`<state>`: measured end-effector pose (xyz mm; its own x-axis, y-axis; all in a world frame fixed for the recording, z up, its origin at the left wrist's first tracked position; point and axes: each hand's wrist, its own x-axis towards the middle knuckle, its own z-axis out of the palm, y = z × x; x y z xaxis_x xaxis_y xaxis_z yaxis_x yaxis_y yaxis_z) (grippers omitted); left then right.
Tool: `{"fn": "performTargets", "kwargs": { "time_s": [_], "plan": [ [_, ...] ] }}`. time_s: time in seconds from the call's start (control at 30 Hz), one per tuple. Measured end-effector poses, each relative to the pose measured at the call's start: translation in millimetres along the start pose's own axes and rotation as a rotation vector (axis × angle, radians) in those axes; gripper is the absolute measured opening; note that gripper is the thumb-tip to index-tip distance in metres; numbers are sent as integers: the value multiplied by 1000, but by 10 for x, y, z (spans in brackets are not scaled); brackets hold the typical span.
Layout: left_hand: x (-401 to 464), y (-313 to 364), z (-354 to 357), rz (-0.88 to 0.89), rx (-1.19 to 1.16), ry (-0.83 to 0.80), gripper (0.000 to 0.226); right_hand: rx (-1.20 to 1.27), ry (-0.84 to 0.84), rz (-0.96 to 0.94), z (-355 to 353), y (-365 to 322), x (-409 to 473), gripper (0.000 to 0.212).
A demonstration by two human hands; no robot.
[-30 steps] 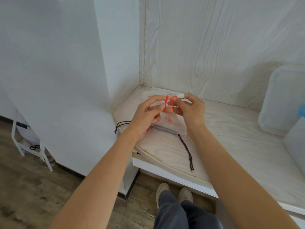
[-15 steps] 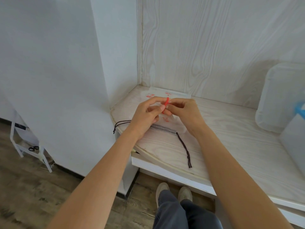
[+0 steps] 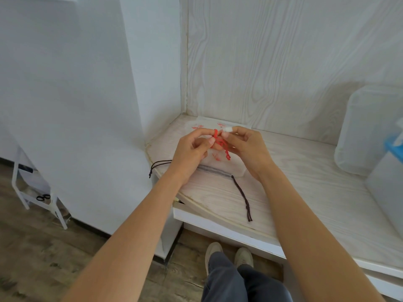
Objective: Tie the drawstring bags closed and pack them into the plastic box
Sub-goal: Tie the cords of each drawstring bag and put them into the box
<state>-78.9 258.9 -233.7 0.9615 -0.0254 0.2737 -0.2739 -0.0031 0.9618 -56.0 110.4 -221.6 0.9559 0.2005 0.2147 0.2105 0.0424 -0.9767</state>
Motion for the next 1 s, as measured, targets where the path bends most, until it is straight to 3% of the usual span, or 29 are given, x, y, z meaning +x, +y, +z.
{"fn": "performTargets", "kwargs": {
  "time_s": [0.17, 0.37, 0.7, 1.0],
  "plan": [
    [-14, 22, 10, -3, -7, -11, 21, -2, 57, 0, 46, -14, -14, 16],
    [-20, 47, 14, 12, 7, -48, 22, -68, 38, -30, 73, 22, -7, 5],
    [-5, -33, 50, 130, 193, -47, 14, -107, 83, 1, 122, 27, -12, 37],
    [31, -85, 46, 14, 79, -17, 31, 87, 138, 116, 105, 27, 5, 11]
  ]
}}
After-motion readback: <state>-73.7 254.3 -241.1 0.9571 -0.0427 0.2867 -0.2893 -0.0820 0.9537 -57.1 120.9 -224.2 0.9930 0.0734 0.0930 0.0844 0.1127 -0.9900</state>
